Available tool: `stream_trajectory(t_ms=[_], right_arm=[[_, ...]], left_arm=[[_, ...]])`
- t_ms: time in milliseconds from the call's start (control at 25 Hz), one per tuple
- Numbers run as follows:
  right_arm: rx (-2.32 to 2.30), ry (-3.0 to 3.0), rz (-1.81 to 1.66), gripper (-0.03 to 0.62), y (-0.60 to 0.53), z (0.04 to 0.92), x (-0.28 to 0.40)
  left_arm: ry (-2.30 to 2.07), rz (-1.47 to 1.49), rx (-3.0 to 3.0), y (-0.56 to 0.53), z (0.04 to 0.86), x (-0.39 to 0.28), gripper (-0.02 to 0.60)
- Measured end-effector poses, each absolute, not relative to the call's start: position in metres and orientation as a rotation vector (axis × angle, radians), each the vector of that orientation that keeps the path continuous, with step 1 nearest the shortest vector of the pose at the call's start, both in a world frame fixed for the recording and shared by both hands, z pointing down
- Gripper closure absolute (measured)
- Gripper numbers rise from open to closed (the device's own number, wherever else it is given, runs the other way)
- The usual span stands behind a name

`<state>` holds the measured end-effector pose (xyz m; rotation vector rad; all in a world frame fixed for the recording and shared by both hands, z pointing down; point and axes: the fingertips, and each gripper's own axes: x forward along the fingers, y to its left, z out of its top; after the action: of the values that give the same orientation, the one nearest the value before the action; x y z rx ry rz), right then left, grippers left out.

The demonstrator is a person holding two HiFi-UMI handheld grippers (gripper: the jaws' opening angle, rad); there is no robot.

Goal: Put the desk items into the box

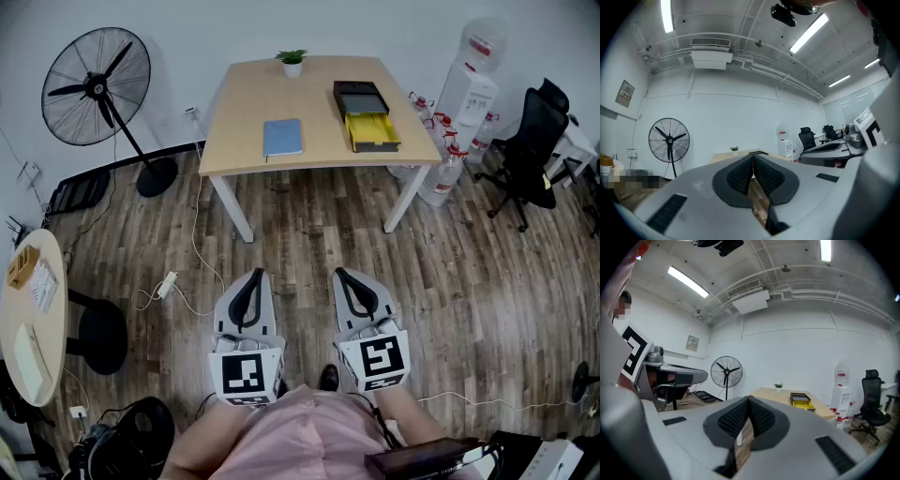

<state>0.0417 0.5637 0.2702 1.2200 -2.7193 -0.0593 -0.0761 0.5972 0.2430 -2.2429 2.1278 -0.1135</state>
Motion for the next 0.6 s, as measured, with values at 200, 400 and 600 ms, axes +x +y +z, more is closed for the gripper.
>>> stream_trajectory(t_ms=[200, 400, 600], right_arm=[[1.228, -2.712, -0.072, 0.594, 0.556, 0.273, 0.062], [1.135, -2.757, -0.009, 0.505, 0.551, 0.281, 0.076], [1.136, -2.758, 0.021, 0.457, 0.536, 0.293, 0.094]], left_arm=[[2.147, -0.128, -2.256, 0.59, 0.251, -0.056, 0.569], [2.184, -0.097, -2.261, 0.584, 0.254, -0.039, 0.569], [2.223, -0.162, -2.243, 0.578, 0.264, -0.031, 0.569]])
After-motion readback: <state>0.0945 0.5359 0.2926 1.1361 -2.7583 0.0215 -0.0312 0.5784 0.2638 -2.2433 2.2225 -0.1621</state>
